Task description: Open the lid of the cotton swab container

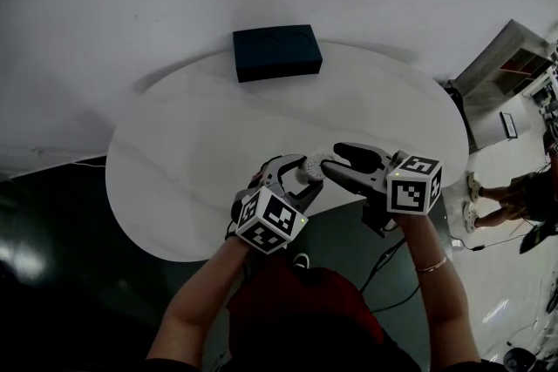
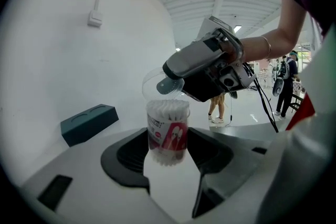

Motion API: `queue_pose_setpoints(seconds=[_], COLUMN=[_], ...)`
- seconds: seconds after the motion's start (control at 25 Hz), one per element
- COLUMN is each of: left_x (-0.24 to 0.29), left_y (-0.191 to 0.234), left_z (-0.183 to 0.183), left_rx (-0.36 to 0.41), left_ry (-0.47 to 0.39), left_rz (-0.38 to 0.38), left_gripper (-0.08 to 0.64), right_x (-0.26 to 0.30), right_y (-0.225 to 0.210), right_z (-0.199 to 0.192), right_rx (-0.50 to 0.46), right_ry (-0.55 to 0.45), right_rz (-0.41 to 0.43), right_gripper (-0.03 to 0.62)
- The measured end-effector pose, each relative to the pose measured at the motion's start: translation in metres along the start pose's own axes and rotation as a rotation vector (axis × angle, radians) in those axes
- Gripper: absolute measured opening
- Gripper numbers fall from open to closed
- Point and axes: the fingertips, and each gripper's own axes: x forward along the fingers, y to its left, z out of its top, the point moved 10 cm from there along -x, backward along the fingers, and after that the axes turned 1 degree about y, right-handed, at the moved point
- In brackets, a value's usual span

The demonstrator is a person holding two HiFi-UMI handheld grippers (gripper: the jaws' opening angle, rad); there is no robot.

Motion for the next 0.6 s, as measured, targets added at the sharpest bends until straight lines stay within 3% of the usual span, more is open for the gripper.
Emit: queue_pose_setpoints(seconds=[0.6], left_x=[-0.004], left_y=[0.021], left_z=[-0.014], left_rx=[-0.083], left_ry=[0.039], left_rz=[0.034], left_gripper=[0.249], right_x=[0.003], right_y=[-0.016], right_z=[0.019], right_rx=[-0.018], right_ry=[-0.115], right_rz=[-0.145], right_gripper=[0.247])
